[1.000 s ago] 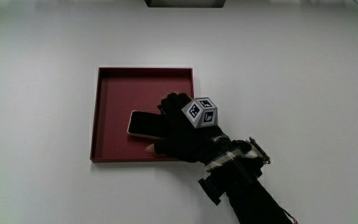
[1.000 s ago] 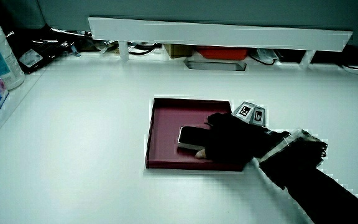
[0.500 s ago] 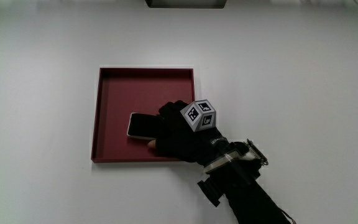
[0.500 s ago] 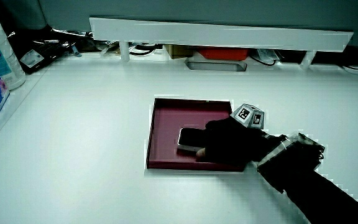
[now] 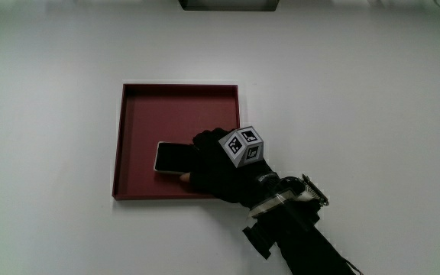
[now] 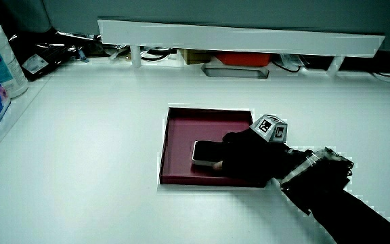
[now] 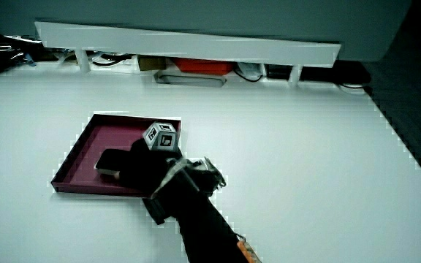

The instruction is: Pick eraser

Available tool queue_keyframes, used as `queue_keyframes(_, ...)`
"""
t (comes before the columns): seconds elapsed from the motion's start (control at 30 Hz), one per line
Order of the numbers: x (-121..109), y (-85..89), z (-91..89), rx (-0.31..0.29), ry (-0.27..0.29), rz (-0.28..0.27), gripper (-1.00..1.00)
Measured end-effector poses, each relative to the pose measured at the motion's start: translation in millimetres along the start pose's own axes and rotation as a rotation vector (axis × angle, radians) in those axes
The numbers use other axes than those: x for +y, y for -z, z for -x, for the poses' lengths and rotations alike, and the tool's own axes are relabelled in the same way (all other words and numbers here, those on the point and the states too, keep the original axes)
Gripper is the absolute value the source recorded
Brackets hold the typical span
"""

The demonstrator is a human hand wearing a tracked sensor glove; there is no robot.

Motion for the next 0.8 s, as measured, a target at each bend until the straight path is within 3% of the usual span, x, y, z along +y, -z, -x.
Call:
queue_keyframes(0.1, -9, -11.0, 4.3, 0.011, -0.013, -0.014, 1.00)
queue_keyframes(0.13, -13, -16.8, 7.3, 0.042, -0.028, -0.015, 1.00)
queue_keyframes(0.33, -32, -32.7, 7.4, 0.034, -0.047, -0.029, 1.00)
queue_keyframes(0.47, -50, -55.3, 14.0, 0.060, -0.151, -0.069, 1.00)
queue_keyframes(0.57, -61, -65.9, 11.0, 0.081, -0.143, -0.090, 1.00)
queue_keyframes(0.7, -76, -84.6, 9.5, 0.020, -0.164, -0.144, 1.00)
queue_keyframes(0.73, -80, -89.1, 8.8, -0.023, -0.177, -0.160, 1.00)
queue_keyframes(0.8, -86, -93.7, 1.6, 0.003, -0.171, -0.183, 1.00)
